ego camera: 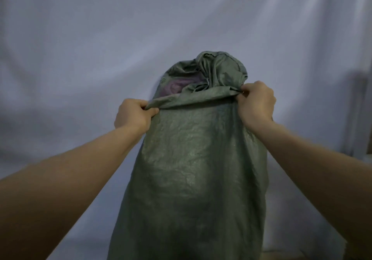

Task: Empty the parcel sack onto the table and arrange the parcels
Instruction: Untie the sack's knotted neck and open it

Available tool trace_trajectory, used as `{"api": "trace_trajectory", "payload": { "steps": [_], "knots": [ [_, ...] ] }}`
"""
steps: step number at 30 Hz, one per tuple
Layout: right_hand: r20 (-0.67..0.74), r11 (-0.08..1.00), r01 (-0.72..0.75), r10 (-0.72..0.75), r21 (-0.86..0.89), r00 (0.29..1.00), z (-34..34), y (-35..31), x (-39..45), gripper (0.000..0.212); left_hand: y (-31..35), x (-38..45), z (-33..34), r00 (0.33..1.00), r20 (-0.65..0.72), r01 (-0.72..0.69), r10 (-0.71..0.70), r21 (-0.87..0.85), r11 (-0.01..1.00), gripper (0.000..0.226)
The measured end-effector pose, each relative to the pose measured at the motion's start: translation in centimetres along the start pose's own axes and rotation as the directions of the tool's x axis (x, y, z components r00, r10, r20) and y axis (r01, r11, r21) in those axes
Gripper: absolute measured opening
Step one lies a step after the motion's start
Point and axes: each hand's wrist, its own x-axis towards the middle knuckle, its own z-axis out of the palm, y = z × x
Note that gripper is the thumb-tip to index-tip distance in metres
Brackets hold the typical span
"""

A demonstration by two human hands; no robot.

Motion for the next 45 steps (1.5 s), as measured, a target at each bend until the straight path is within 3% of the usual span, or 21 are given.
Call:
{"api": "trace_trajectory", "payload": {
  "steps": [1,3,6,12,14,18,20,22,25,27,29,32,36,40,42,45],
  "knots": [
    [0.004,1.000,0.011,-0.012,0.009,1.000,0.0,0.2,0.1,0.021,-0.1,-0.3,0.1,1.000,-0.008,-0.005,0.005,0.054,0.999,0.015],
    [0.137,1.000,0.016,-0.012,-0.026,0.991,0.4,1.2,-0.5,0.018,-1.2,-1.6,0.5,0.991,0.110,0.060,-0.074,0.130,0.990,0.014],
    [0.312,0.996,-0.038,0.060,-0.075,0.948,0.7,2.1,-0.9,0.011,-1.7,-3.0,0.9,0.939,0.262,0.203,-0.221,0.094,0.975,0.023],
    [-0.024,0.984,0.000,0.005,0.180,1.000,-1.7,0.0,3.1,0.014,4.0,0.1,0.6,0.997,-0.042,0.051,-0.058,-0.149,0.988,0.016],
    [0.017,0.988,0.042,-0.045,0.147,0.999,-1.7,0.4,2.7,0.014,3.2,-0.4,0.7,0.999,-0.003,0.049,-0.050,-0.076,0.996,0.008],
    [0.294,0.998,0.056,-0.049,-0.016,0.954,-0.2,2.4,1.1,0.013,0.8,-2.4,0.7,0.977,0.140,0.153,-0.160,0.062,0.986,0.010],
    [0.248,0.999,0.024,-0.035,0.047,0.968,-0.6,2.1,1.9,0.014,2.2,-1.6,0.6,0.987,0.103,0.125,-0.125,0.002,0.992,0.015],
    [0.115,0.986,-0.009,-0.010,0.164,0.993,-1.5,1.1,3.5,0.016,4.7,-0.3,0.4,0.997,0.034,0.069,-0.066,-0.086,0.994,0.018],
    [-0.018,0.970,0.039,-0.035,0.241,0.999,-2.3,0.5,4.5,0.016,6.6,0.1,0.4,0.998,-0.061,-0.006,-0.004,-0.164,0.986,0.004],
    [0.062,0.979,0.059,-0.073,0.196,0.995,-1.6,1.3,3.7,0.014,5.3,-0.8,0.4,1.000,0.018,0.022,-0.021,-0.029,0.999,0.013],
    [0.244,0.993,0.034,-0.062,0.116,0.968,-0.5,2.4,2.6,0.012,3.3,-2.1,0.6,0.971,0.177,0.141,-0.158,0.106,0.984,0.015],
    [0.345,0.997,0.027,-0.048,0.065,0.937,0.1,3.4,2.3,0.013,2.0,-2.4,0.8,0.948,0.217,0.215,-0.232,0.101,0.971,0.014],
    [0.248,0.995,0.077,-0.091,0.068,0.965,-0.3,2.8,2.2,0.015,2.4,-1.5,0.7,0.986,0.117,0.116,-0.119,0.031,0.993,0.014],
    [0.247,0.973,0.223,-0.233,0.067,0.941,-1.1,2.1,0.5,0.024,2.3,-2.1,0.6,0.994,-0.025,-0.095,0.102,0.190,0.977,0.010],
    [0.301,0.951,0.302,-0.308,0.067,0.903,-1.3,1.7,-0.2,0.032,2.6,-2.6,0.6,0.950,-0.066,-0.272,0.306,0.314,0.910,0.011],
    [0.382,0.880,0.469,-0.458,0.068,0.803,-0.6,0.9,-1.0,0.039,3.4,-2.8,0.4,0.748,-0.046,-0.558,0.662,0.495,0.666,0.012]
  ]
}}
